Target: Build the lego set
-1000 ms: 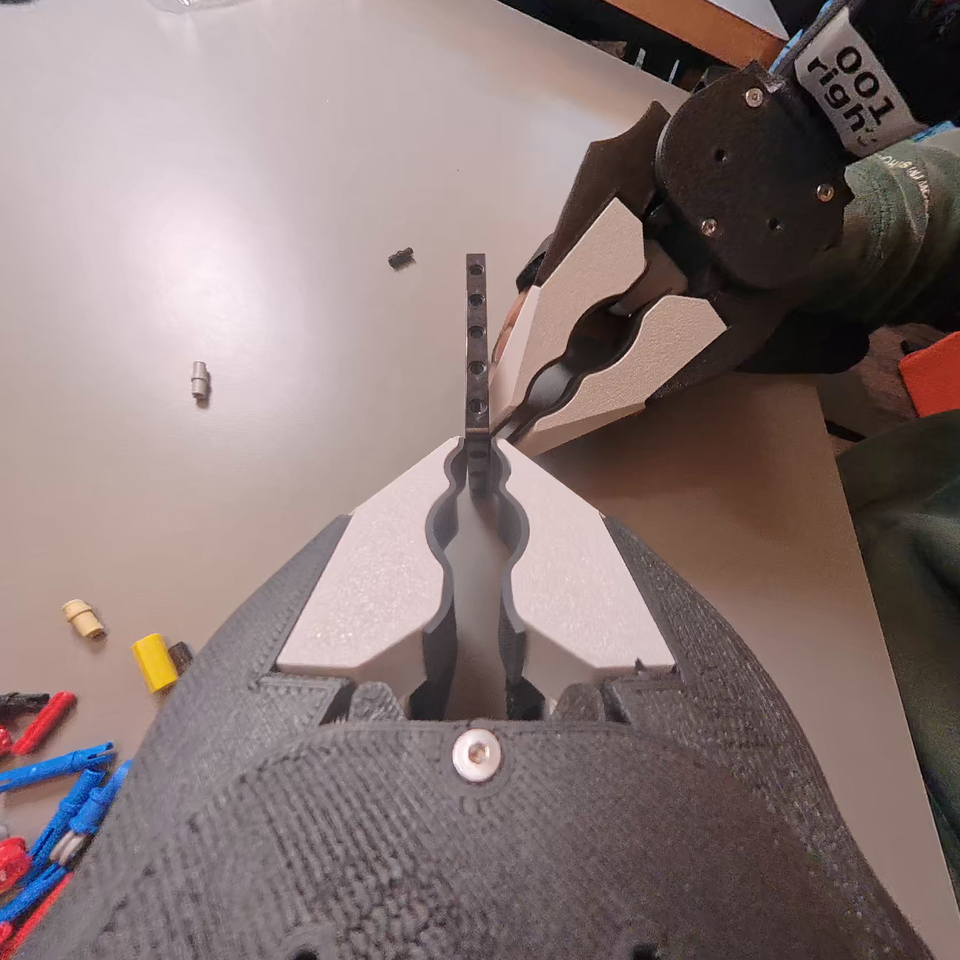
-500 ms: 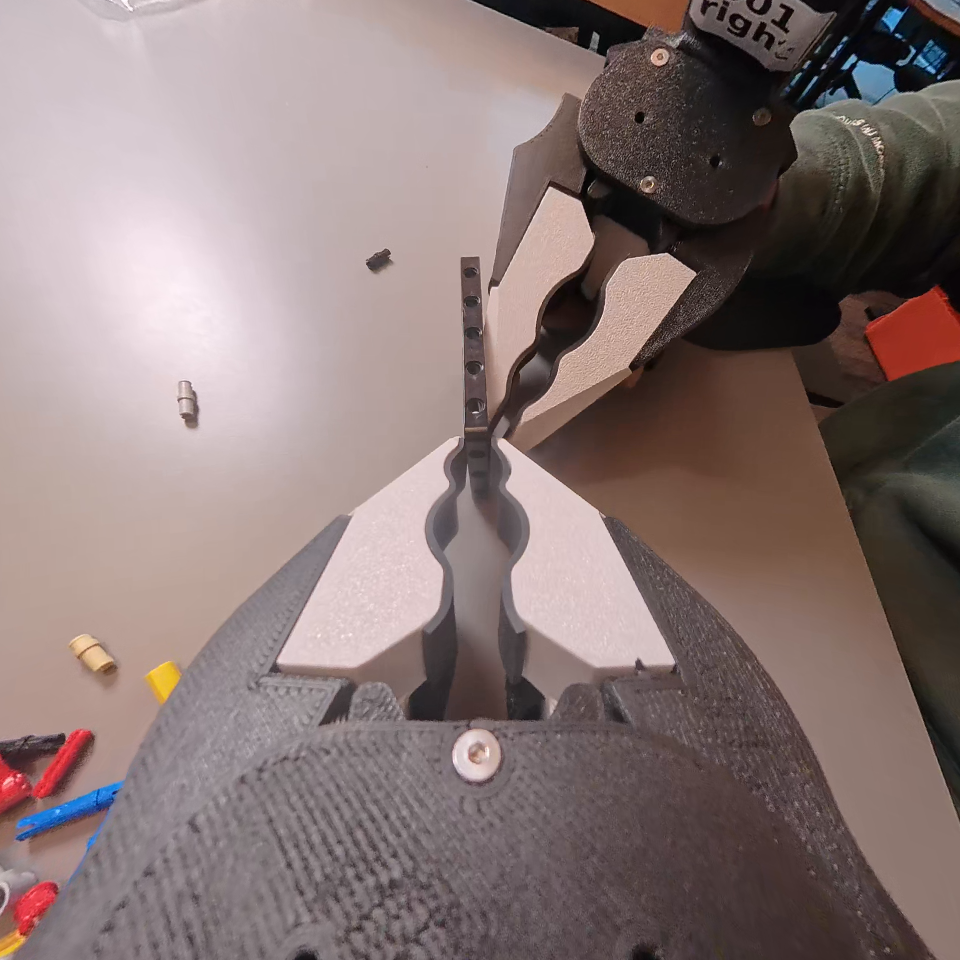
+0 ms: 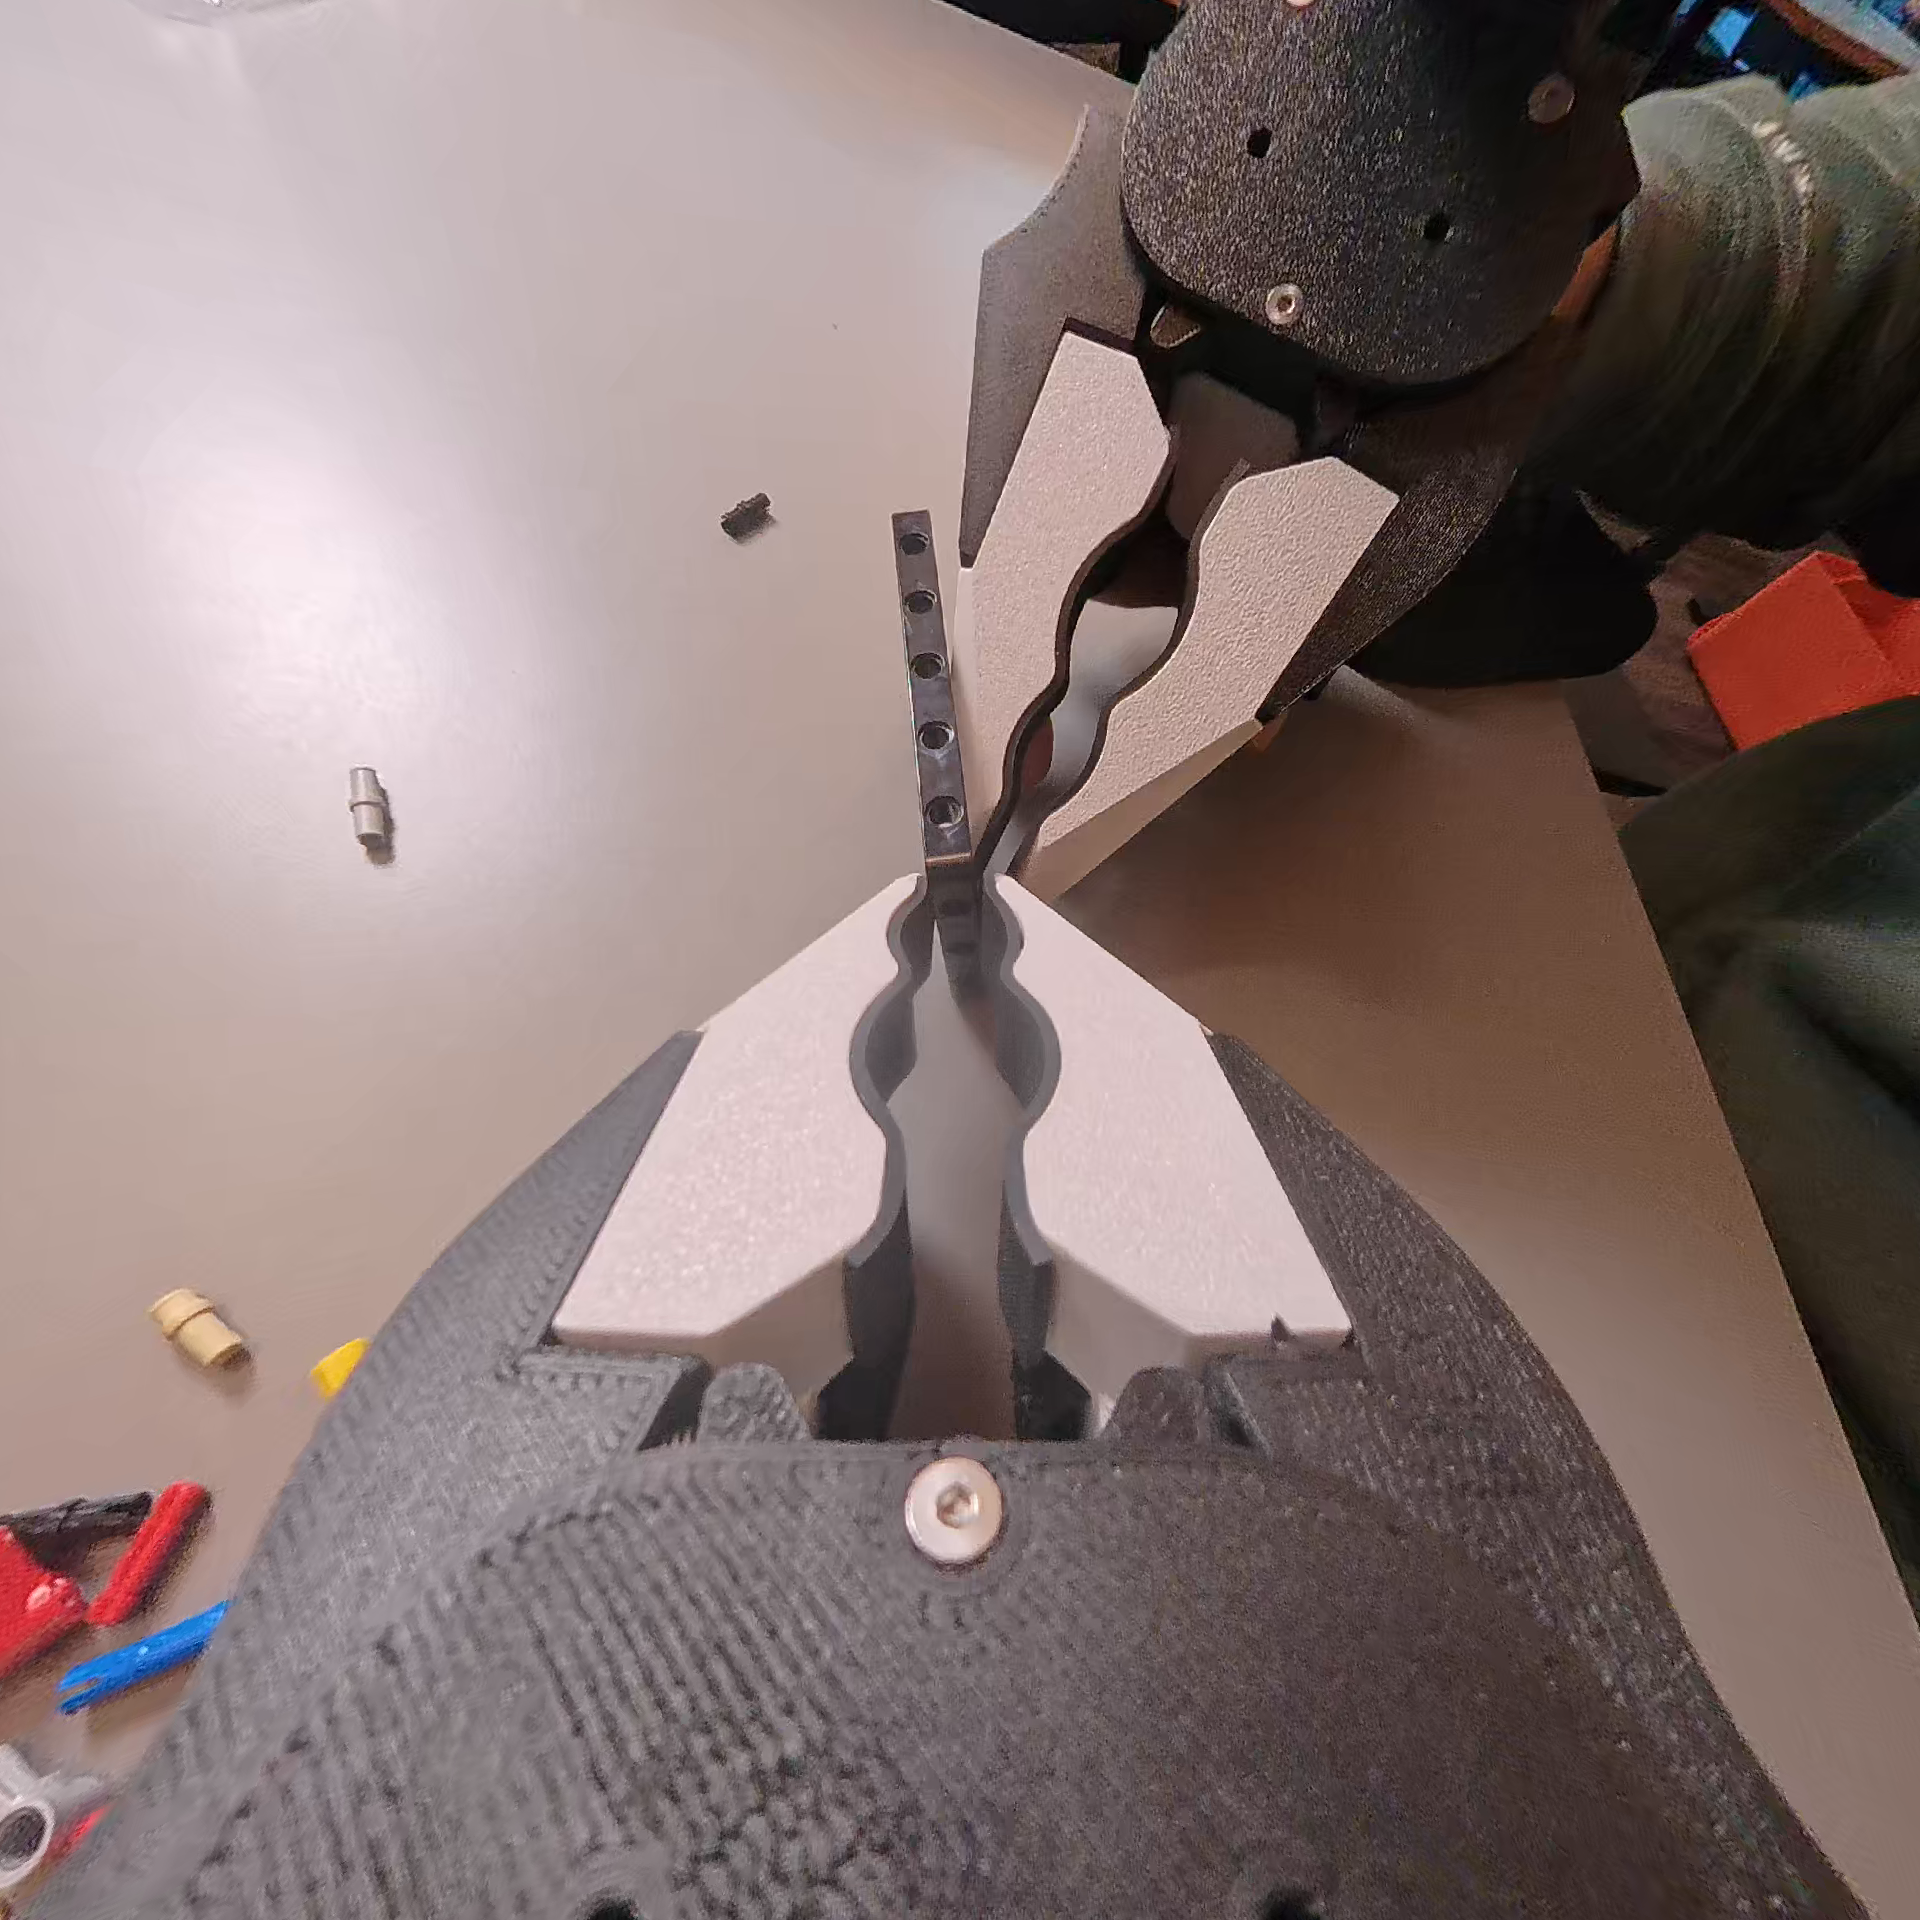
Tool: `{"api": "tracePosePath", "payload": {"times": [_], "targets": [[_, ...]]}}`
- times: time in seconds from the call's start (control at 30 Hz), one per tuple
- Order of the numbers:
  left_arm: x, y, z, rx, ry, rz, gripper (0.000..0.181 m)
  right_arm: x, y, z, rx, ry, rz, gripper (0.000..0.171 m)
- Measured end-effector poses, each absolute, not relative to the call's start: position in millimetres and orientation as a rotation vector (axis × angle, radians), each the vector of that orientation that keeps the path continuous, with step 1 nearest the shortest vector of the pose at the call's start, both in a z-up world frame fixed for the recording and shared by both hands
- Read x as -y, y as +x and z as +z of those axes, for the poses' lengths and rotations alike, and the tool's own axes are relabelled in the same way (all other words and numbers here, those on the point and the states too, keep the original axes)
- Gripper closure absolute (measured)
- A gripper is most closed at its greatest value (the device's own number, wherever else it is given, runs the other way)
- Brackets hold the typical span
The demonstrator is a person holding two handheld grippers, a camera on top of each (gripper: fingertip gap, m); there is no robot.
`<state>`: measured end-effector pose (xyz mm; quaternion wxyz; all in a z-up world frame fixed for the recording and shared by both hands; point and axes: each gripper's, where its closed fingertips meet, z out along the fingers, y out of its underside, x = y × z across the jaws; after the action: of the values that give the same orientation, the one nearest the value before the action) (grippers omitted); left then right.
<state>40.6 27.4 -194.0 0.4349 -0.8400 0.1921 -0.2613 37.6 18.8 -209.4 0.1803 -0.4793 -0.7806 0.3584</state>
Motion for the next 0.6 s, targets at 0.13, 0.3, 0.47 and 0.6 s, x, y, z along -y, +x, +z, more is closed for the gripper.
{"api": "tracePosePath", "payload": {"times": [0.13,0.3,0.47,0.6], "targets": [[-27.0,40.2,-194.3,-0.487,-2.1,-0.626,0.175,-18.8,37.4,-210.0,2.253,-1.354,0.974,0.17],[-26.4,40.9,-194.4,-0.504,-2.113,-0.592,0.175,-18.5,38.1,-210.7,2.298,-1.319,0.912,0.169],[-26.1,41.0,-194.5,-0.512,-2.123,-0.568,0.174,-18.3,38.4,-211.2,2.336,-1.266,0.9,0.169],[-25.8,41.2,-194.7,-0.522,-2.131,-0.546,0.174,-18.0,38.5,-211.2,2.344,-1.243,0.905,0.17]]}}
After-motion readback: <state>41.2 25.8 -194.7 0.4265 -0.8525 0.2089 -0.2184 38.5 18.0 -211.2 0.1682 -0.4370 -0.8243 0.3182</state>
